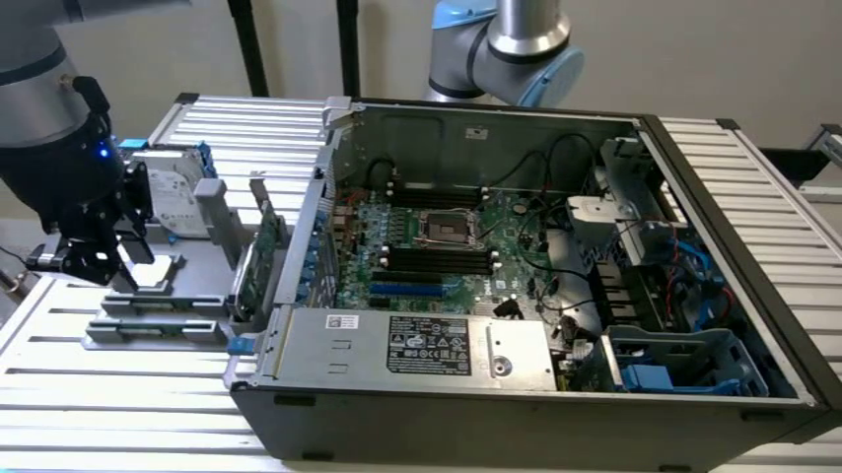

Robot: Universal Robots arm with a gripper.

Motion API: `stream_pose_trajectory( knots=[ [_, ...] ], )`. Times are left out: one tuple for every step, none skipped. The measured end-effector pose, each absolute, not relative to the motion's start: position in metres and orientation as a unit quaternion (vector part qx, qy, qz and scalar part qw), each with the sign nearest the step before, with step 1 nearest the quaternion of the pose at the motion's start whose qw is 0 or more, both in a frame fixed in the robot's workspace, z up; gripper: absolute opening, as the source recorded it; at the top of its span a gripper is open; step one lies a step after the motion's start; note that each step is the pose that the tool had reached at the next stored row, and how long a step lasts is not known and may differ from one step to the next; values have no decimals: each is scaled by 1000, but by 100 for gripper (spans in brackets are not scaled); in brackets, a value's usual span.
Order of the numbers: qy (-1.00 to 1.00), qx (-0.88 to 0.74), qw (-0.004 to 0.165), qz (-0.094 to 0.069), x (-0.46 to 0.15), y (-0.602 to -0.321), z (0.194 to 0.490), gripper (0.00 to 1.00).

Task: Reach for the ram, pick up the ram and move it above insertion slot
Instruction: 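Pick up the ram and move it above insertion slot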

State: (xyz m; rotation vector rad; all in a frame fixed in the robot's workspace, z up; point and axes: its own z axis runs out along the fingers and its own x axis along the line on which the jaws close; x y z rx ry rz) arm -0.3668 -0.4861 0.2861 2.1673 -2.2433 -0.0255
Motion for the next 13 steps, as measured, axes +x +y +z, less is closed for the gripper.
stream_pose_trajectory(
  knots=[
    [-719,695,11,-8,-367,-486,284,42],
    [-718,695,11,-8,-367,-486,282,42],
    [-718,696,11,-8,-367,-486,281,42],
    [-718,696,11,-8,-367,-486,279,42],
    [-717,697,11,-8,-367,-486,277,42],
    [-717,697,11,-8,-368,-486,275,42],
    [-717,697,11,-8,-368,-486,273,42],
    [-716,698,11,-8,-368,-486,271,42],
    [-716,698,11,-8,-368,-486,270,42],
    [-716,698,11,-8,-368,-486,268,42],
    [-715,699,11,-8,-368,-486,266,42],
    [-715,699,11,-8,-369,-486,264,42],
    [-715,699,11,-8,-369,-486,262,42]
  ],
)
